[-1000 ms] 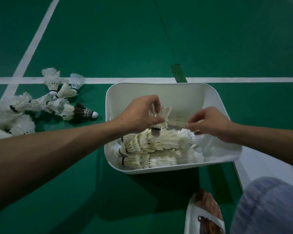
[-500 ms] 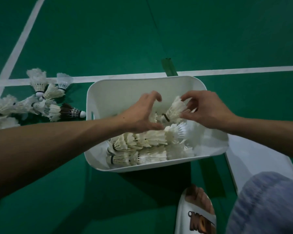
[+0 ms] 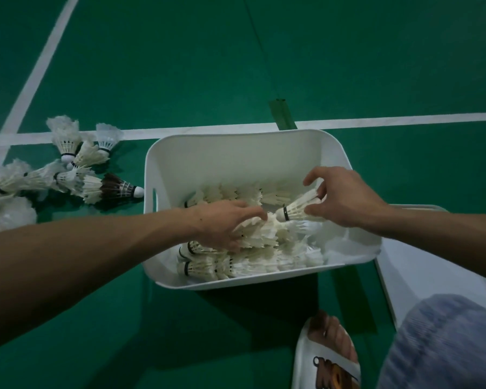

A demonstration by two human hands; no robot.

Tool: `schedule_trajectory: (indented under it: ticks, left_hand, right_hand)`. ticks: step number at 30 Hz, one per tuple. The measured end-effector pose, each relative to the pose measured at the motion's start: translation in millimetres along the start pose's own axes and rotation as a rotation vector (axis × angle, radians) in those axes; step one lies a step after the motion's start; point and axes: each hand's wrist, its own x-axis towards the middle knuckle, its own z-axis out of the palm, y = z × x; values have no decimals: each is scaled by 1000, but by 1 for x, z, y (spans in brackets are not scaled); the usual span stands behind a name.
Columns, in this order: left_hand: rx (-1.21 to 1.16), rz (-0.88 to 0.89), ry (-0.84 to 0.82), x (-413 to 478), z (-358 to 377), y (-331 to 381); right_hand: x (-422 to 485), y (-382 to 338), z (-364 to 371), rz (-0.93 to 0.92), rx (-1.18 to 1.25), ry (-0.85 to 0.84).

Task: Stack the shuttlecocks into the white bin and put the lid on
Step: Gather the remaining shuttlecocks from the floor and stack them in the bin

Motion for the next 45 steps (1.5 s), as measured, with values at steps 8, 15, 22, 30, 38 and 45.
schedule_trajectory:
  ticks: [8,15,22,30,38,45]
  left_hand:
    - [-64,9,17,-4,-4,-5]
    - [0,41,-154,-11,-7,-14]
    - [29,58,-163,-6,-6,-14]
    - [-1,5,-3,-22,-19,-8]
    - [128,-210,357,-87,-50,-26]
    - [-61,-471,618,-176,-43,-85]
  right_hand:
    - [1,2,32,203,489,-260]
    - [8,0,54,182,457,-364]
    - [11,3,48,123,391,-434]
    - [12,-12,12,-14,-41,-349]
    - [9,-108,11,-411,-239,-101]
    - [3,-205,25,-603,-172,-20]
